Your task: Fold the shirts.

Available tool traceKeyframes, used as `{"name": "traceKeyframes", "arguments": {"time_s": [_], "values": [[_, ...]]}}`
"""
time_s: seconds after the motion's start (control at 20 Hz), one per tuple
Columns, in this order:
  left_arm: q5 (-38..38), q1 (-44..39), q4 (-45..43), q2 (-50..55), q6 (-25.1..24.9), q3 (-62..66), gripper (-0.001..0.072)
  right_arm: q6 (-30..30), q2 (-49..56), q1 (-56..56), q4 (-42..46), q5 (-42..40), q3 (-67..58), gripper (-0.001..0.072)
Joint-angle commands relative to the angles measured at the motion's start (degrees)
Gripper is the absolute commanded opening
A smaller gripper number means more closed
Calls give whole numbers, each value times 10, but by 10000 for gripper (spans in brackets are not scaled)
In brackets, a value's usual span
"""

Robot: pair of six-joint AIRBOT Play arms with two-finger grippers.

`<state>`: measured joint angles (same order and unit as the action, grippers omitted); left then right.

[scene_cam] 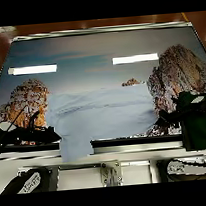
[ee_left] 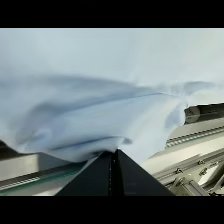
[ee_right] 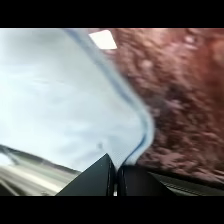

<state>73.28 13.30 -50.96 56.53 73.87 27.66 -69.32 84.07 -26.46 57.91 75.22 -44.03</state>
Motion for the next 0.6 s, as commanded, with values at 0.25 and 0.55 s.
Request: {"name": "traceKeyframes", "arguments": {"time_s": [0.25, 0.55], "values": [[7, 0, 0, 105, -6, 210, 36, -46, -17, 125, -24, -140, -152, 72], [8, -5, 1, 297, 17, 423, 36, -77, 76, 142, -13, -160, -270, 72]]}}
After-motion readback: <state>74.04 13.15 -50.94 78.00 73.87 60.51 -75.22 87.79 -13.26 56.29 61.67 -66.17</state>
